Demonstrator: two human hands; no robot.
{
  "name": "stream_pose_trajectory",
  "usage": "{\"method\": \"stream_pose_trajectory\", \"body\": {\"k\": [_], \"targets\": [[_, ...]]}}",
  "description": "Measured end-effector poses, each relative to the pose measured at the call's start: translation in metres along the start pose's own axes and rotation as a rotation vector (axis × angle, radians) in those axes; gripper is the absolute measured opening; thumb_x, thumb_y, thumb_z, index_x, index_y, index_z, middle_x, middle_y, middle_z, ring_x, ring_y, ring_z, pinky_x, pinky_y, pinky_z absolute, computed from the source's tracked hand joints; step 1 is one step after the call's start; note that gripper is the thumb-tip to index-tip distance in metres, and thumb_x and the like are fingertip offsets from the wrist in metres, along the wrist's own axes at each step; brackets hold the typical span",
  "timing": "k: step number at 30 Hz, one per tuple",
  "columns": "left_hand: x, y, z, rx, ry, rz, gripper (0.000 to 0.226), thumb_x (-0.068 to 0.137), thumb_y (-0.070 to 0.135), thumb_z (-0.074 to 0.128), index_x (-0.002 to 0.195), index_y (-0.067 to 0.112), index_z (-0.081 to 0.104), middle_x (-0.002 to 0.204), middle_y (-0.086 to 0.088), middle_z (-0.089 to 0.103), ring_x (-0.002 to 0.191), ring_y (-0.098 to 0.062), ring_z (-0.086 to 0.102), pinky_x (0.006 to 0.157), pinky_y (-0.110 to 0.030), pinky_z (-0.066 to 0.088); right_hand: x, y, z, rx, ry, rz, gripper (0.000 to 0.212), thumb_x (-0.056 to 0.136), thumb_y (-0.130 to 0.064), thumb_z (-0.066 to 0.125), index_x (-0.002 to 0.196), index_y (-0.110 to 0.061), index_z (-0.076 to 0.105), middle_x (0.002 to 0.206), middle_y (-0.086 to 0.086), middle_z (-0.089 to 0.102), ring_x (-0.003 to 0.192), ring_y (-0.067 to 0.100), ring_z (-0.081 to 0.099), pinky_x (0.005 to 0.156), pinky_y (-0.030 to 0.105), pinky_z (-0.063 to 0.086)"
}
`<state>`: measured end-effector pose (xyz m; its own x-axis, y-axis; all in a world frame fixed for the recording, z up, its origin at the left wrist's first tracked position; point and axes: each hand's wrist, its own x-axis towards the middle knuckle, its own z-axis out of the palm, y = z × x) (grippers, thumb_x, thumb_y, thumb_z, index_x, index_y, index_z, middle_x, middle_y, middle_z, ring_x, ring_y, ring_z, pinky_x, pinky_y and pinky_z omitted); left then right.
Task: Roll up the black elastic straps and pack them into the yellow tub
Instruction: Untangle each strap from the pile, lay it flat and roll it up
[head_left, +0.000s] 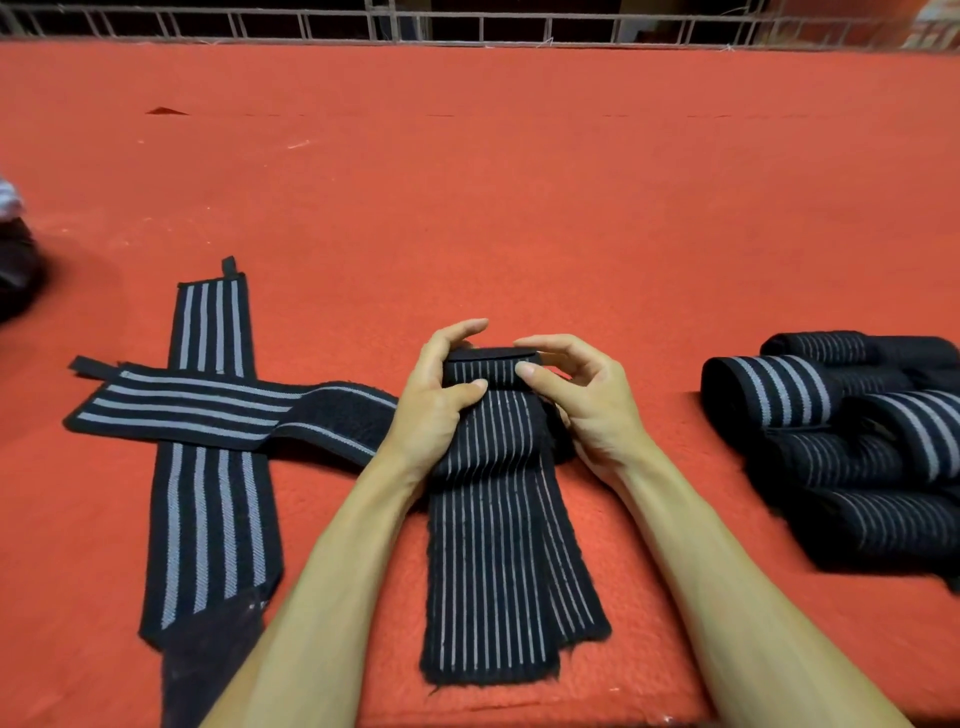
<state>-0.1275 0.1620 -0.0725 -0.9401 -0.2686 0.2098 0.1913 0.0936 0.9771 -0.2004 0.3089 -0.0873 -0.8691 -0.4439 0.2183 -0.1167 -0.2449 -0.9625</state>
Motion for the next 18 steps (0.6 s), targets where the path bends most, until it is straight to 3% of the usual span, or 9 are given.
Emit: {"method": "stream_pose_trajectory", "body": {"k": [2,4,7,9,11,15,18], "targets": [[0.0,0.001,0.003,-0.083,0.033,-0.045,0.046,0.09,-0.004,0.053,0.129,0.02,0.05,0.109,-0.002,0.059,0.085,0.0,0.061,0.074,-0.015,0.049,-0.001,-0.001,0.001,-0.021,0.008,-0.043,0.022,0.083,0.0,0.07,0.103,-0.01,0.07,0.102,0.009,0.071,0.09,0.016,0.065,0.079,0.029,0.053],[0.0,0.001,0.004,-0.143,0.047,-0.086,0.036,0.096,0.007,0.051,0.131,0.018,0.047,0.101,0.001,0.062,0.077,0.003,0.064,0.068,-0.013,0.05,-0.003,-0.002,0.003,-0.011,0.005,-0.062,0.024,0.083,0.001,0.07,0.103,-0.011,0.07,0.1,0.008,0.071,0.086,0.014,0.065,0.075,0.027,0.053],[-0.001,-0.001,0.005,-0.049,0.068,-0.078,0.027,0.098,0.023,0.053,0.124,0.017,0.05,0.098,0.006,0.063,0.073,0.01,0.063,0.064,-0.009,0.047,-0.003,-0.001,0.003,0.02,0.0,-0.061,0.023,0.083,-0.003,0.071,0.103,-0.014,0.071,0.1,0.007,0.071,0.087,0.017,0.065,0.078,0.033,0.052],[-0.001,-0.001,0.004,-0.042,0.08,-0.051,0.017,0.097,0.02,0.054,0.113,0.015,0.054,0.094,0.006,0.064,0.072,0.008,0.063,0.065,-0.011,0.048,-0.002,-0.001,0.002,0.066,-0.023,-0.033,0.026,0.081,-0.01,0.073,0.106,-0.015,0.071,0.104,0.009,0.07,0.093,0.021,0.064,0.083,0.039,0.05],[-0.001,-0.001,-0.001,-0.055,0.125,-0.032,0.008,0.096,0.016,0.055,0.104,0.015,0.056,0.088,0.005,0.064,0.071,0.005,0.062,0.065,-0.013,0.049,-0.002,-0.002,0.003,0.08,-0.089,-0.004,0.038,0.078,-0.012,0.073,0.115,-0.014,0.067,0.113,0.01,0.068,0.094,0.021,0.065,0.083,0.035,0.053],[0.004,-0.004,-0.017,-0.05,0.34,-0.002,0.005,0.097,0.015,0.055,0.095,0.018,0.057,0.089,0.006,0.063,0.076,0.001,0.06,0.069,-0.012,0.047,-0.001,-0.001,0.002,0.074,-0.167,0.057,0.054,0.076,0.001,0.071,0.126,-0.013,0.058,0.112,0.007,0.066,0.079,0.021,0.062,0.069,0.026,0.056],[0.005,-0.011,-0.029,-0.15,0.524,-0.058,0.005,0.097,0.021,0.055,0.094,0.023,0.059,0.095,0.005,0.062,0.087,-0.009,0.059,0.079,-0.022,0.05,-0.001,0.004,-0.004,0.009,-0.169,0.044,0.047,0.077,-0.005,0.067,0.123,-0.009,0.061,0.115,0.012,0.069,0.1,0.02,0.065,0.087,0.032,0.054]]}}
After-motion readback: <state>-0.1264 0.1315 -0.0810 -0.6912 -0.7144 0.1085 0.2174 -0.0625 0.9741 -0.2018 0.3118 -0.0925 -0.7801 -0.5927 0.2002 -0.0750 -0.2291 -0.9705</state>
